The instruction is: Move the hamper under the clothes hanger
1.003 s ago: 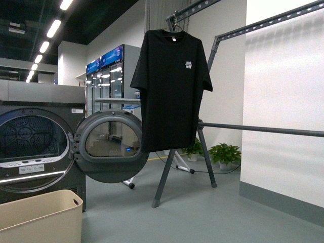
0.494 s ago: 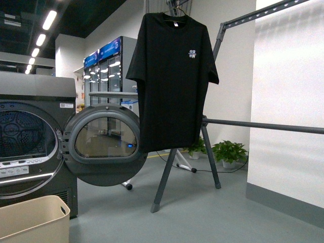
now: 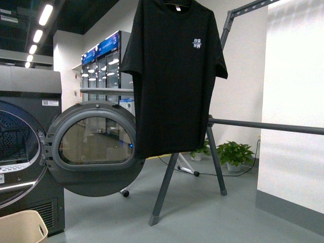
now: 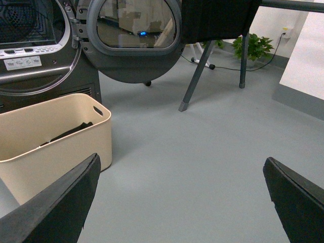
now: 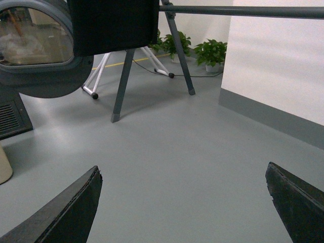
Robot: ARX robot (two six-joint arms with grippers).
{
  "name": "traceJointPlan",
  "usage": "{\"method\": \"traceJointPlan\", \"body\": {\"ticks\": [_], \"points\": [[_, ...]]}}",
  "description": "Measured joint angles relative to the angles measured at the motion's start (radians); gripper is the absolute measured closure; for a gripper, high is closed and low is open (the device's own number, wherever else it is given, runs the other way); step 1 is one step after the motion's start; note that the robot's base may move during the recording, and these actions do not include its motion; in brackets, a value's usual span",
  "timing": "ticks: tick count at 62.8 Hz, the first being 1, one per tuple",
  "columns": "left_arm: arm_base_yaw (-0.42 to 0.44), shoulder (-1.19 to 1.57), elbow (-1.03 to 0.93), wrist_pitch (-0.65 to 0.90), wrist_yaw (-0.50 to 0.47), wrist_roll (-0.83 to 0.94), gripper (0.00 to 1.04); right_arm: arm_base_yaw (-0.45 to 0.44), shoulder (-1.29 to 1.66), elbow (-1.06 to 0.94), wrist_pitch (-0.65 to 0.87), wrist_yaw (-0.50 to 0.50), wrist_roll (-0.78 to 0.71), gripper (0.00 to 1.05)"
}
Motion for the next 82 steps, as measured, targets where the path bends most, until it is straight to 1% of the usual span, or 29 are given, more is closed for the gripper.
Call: {"method": "traceJointPlan", "body": {"ticks": [82], "points": [[0.0, 0.002, 0.0, 0.0, 0.0, 0.0, 0.07, 0.0, 0.0, 0.0, -0.001, 0.002, 0.0, 0.08]]}}
